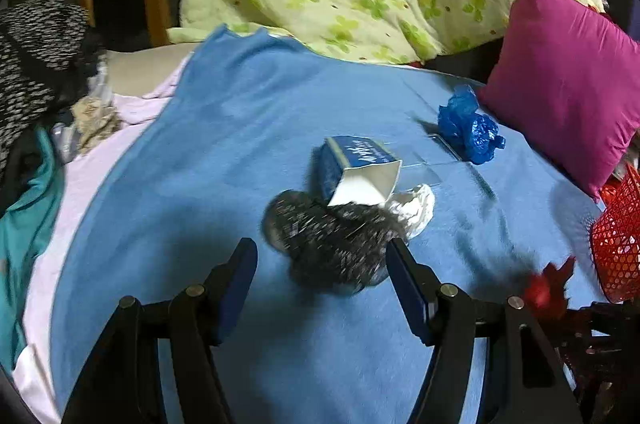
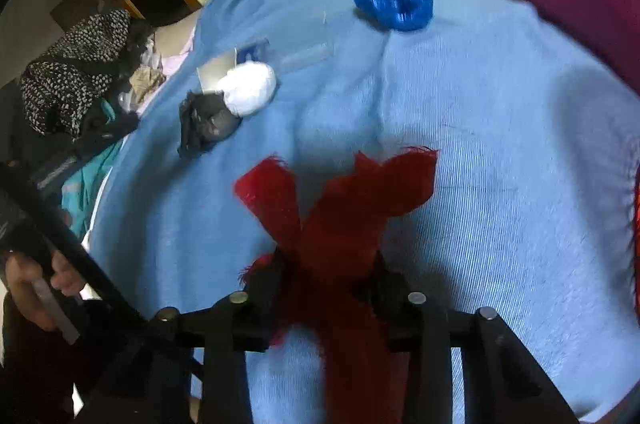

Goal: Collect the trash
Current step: 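Grasp the black plastic bag with the left tool while the right tool grasps the red ribbon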

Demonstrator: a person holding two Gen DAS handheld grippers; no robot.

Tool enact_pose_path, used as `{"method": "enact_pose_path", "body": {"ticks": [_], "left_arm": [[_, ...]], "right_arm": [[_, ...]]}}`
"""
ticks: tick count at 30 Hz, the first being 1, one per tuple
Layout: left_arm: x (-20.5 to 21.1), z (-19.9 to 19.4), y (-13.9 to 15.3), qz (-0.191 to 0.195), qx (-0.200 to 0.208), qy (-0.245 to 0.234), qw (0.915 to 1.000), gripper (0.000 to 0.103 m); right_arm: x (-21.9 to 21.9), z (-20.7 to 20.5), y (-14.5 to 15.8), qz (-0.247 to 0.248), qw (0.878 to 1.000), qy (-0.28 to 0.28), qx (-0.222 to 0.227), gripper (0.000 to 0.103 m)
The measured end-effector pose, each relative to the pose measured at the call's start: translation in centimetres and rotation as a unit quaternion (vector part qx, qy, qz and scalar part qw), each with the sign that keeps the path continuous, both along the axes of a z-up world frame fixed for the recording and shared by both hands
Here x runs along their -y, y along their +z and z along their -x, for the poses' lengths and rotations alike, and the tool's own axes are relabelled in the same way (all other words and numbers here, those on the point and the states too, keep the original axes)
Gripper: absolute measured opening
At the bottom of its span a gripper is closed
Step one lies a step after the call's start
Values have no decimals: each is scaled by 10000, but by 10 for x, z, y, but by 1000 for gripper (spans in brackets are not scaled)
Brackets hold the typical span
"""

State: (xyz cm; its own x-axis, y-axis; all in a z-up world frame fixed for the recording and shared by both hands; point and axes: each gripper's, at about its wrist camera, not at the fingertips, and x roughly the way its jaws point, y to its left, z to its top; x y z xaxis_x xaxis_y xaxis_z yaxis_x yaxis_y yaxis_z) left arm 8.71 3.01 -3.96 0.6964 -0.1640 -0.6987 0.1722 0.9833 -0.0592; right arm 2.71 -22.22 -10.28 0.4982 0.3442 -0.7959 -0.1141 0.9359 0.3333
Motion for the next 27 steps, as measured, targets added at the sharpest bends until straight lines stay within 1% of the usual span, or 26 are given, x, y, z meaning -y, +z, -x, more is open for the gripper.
{"method": "enact_pose_path", "body": {"ticks": [2,3,4,8,11,14,15,17,18,19,20,21,22,23,24,27], "left_arm": [[5,-11,-5,1,10,-80,10000,69],[7,-16,-7,2,-10,-109,9999,74],[9,-22,-11,11,-48,-149,9999,76],[13,-44,-27,121,-222,-258,9993,77],[13,-57,-44,233,-551,-280,9978,77],[10,-58,-51,449,-582,-266,9969,76],[9,-57,-52,484,-593,-269,9967,69],[5,-55,-52,548,-578,-234,9965,59],[4,-53,-52,574,-567,-234,9965,51],[3,-51,-50,579,-548,-229,9966,48],[3,-48,-48,564,-518,-228,9968,41],[2,-45,-46,539,-476,-215,9972,28],[2,-40,-43,519,-414,-207,9976,25],[1,-37,-41,520,-372,-200,9978,19],[1,-34,-39,515,-335,-183,9979,9],[-5,-18,-30,583,-208,-154,9980,3]], "right_arm": [[3,3,11,2,9994,-86,329,40],[6,4,15,11,9988,-152,455,40],[10,5,18,-20,9985,-216,512,40],[21,3,17,-154,9980,-394,465,40],[27,0,17,-248,9975,-470,459,40],[30,-7,16,-300,9968,-549,494,40],[32,-8,17,-340,9964,-587,515,40],[33,-8,17,-353,9956,-646,585,40],[33,-7,19,-372,9950,-665,638,40],[34,-7,22,-397,9943,-685,715,40],[35,-5,25,-407,9935,-705,800,40],[36,-4,28,-418,9927,-719,877,40],[36,-2,30,-435,9920,-727,932,40],[37,-1,33,-454,9913,-737,994,40],[37,1,35,-459,9906,-760,1041,40],[41,5,40,-471,9886,-824,1172,40]]}}
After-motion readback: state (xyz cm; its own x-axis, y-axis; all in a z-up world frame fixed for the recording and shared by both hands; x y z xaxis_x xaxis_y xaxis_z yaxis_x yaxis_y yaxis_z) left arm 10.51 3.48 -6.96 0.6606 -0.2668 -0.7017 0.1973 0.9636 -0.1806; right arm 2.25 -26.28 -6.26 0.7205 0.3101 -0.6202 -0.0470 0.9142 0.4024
